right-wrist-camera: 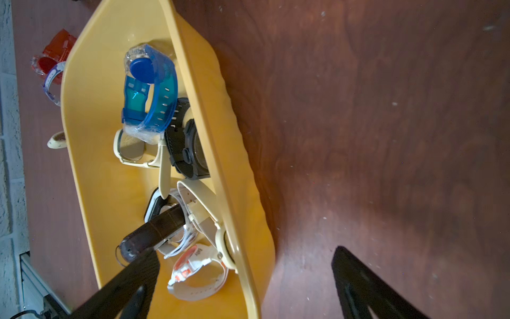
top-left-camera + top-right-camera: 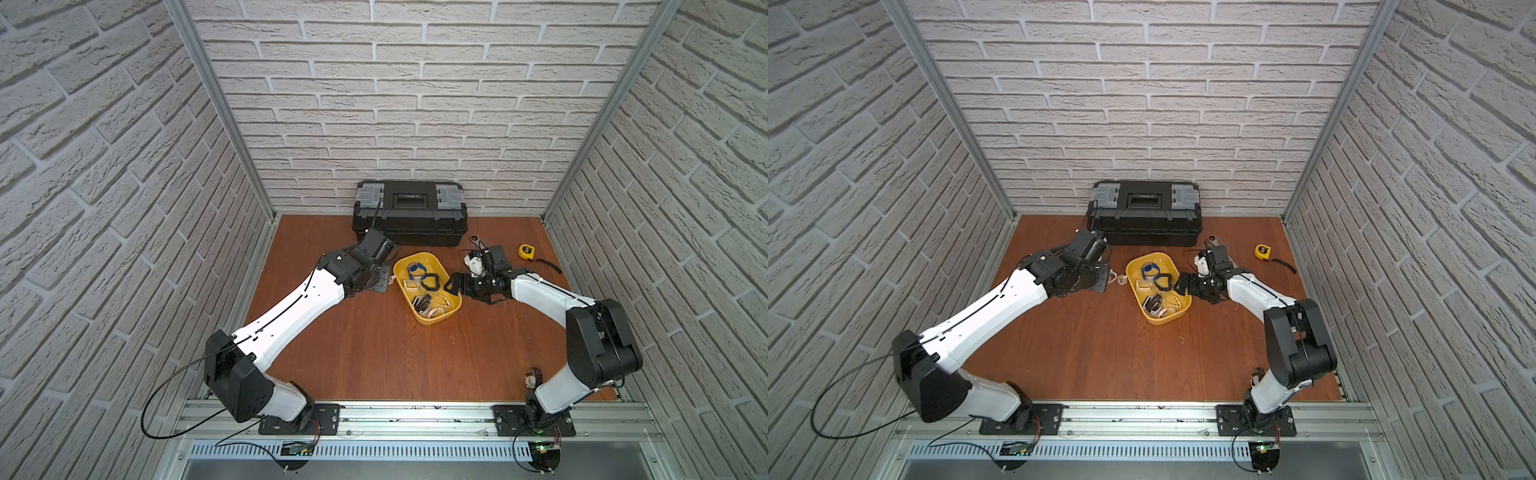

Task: Put the watch into the storage box
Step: Adjust the storage box at the center of the board.

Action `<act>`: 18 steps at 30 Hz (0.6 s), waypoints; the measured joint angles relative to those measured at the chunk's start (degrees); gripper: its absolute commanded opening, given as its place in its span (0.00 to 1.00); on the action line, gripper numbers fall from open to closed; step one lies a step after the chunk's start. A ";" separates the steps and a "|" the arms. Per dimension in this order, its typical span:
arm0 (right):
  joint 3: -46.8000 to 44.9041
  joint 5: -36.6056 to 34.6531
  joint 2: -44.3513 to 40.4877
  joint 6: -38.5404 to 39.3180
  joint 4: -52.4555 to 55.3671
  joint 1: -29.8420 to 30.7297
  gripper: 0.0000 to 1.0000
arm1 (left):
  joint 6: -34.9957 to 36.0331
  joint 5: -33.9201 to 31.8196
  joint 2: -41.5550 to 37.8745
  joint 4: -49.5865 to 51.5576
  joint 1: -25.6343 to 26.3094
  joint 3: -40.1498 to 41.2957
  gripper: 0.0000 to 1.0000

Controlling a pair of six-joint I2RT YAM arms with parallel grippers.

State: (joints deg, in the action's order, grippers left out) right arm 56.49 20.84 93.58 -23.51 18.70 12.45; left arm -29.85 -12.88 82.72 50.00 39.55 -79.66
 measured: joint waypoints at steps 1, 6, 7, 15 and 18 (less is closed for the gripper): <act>0.00 0.42 0.07 0.02 -0.52 0.50 0.99 | -0.04 0.46 0.00 0.17 0.02 0.00 0.01; 0.48 1.42 -0.09 -0.15 -3.17 5.92 0.99 | -0.24 3.26 -0.07 1.25 0.13 -0.68 0.01; 0.15 1.40 -0.22 -0.33 -3.67 7.02 0.99 | -0.26 3.58 -0.07 1.22 0.17 -0.87 0.01; -3.61 1.33 -1.97 -4.61 -7.37 14.82 0.99 | -0.24 6.08 0.52 1.36 0.28 -1.09 0.00; -3.93 1.27 -2.64 -5.84 -7.74 15.78 0.99 | -0.24 7.15 2.10 1.14 0.39 -1.81 0.00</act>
State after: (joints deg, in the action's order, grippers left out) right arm 52.56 22.11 90.94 -29.34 10.96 28.23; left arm -30.09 -5.74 84.82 51.13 39.94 -81.47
